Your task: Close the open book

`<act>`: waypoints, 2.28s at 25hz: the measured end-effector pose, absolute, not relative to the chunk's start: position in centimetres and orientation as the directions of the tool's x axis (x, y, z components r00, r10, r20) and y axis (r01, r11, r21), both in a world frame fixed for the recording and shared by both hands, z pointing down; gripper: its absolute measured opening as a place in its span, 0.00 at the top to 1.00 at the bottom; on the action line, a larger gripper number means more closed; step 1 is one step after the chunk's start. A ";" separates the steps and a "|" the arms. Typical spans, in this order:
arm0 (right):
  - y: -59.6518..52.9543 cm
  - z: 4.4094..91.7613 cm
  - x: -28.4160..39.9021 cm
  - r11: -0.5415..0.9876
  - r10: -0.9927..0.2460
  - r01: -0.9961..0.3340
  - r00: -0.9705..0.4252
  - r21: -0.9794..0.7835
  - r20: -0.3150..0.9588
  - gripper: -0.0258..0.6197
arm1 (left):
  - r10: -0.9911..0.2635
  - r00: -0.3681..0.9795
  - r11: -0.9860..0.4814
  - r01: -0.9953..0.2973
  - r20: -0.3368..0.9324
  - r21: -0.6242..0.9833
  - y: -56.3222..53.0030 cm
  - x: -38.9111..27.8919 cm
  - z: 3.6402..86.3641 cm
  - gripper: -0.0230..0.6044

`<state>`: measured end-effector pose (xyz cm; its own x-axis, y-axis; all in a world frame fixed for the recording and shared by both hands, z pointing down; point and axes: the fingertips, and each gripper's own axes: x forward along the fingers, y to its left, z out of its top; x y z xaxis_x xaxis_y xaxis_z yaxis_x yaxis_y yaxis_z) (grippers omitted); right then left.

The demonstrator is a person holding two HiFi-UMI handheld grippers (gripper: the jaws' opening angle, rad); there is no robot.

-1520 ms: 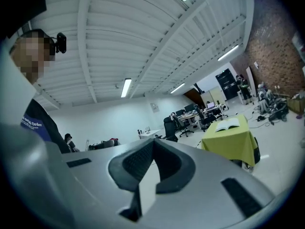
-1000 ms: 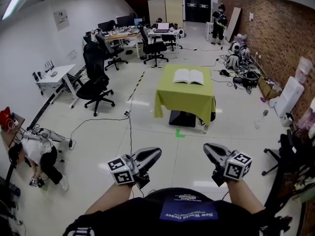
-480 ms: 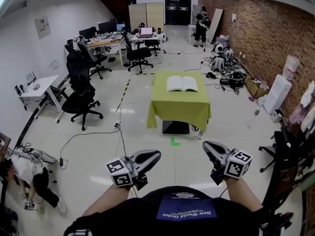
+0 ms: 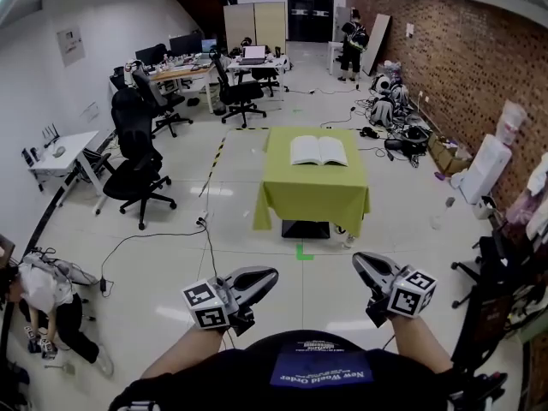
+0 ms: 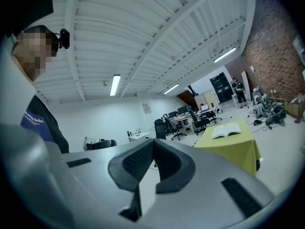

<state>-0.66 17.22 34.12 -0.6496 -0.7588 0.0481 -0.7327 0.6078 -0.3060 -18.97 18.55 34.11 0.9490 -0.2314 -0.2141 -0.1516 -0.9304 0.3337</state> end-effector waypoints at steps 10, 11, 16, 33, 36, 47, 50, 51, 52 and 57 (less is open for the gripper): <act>10.3 33.3 8.3 0.700 -0.680 -0.667 -0.732 -0.253 0.047 0.98 | -0.358 0.902 -0.904 -0.271 -0.240 0.332 13.2 -9.7 32.9 0.95; 9.8 33.3 9.0 0.709 -0.671 -0.660 -0.740 -0.249 0.050 0.98 | -0.370 0.898 -0.898 -0.280 -0.238 0.339 12.8 -8.9 32.9 0.95; 7.5 34.2 10.6 0.742 -0.631 -0.621 -0.774 -0.253 0.053 0.98 | -0.402 0.893 -0.881 -0.317 -0.203 0.350 10.8 -6.4 33.4 0.95; -6.0 32.4 4.2 0.696 -0.697 -0.684 -0.717 -0.217 0.024 0.98 | -0.286 0.934 -0.926 -0.210 -0.216 0.315 -4.2 -12.5 32.4 0.95; -8.4 32.4 2.8 0.675 -0.717 -0.700 -0.697 -0.234 0.018 0.98 | -0.256 0.943 -0.929 -0.179 -0.212 0.324 -6.9 -14.2 32.4 0.95; -13.7 34.6 5.9 0.634 -0.743 -0.726 -0.668 -0.268 0.051 0.98 | -0.216 0.959 -0.921 -0.138 -0.184 0.364 -13.0 -11.2 34.3 0.95; -15.7 34.6 8.8 0.647 -0.732 -0.714 -0.680 -0.269 0.043 0.98 | -0.236 0.954 -0.918 -0.158 -0.182 0.363 -14.5 -8.1 34.4 0.95; -16.4 34.4 9.7 0.656 -0.725 -0.706 -0.688 -0.265 0.040 0.98 | -0.244 0.952 -0.918 -0.165 -0.186 0.359 -14.9 -7.0 34.1 0.95; -17.0 34.1 10.5 0.668 -0.714 -0.697 -0.699 -0.259 0.039 0.98 | -0.253 0.949 -0.919 -0.174 -0.190 0.354 -15.3 -6.0 33.8 0.95; -19.8 33.5 14.5 0.717 -0.663 -0.655 -0.746 -0.238 0.054 0.98 | -0.327 0.920 -0.898 -0.233 -0.214 0.372 -17.3 -2.0 32.6 0.95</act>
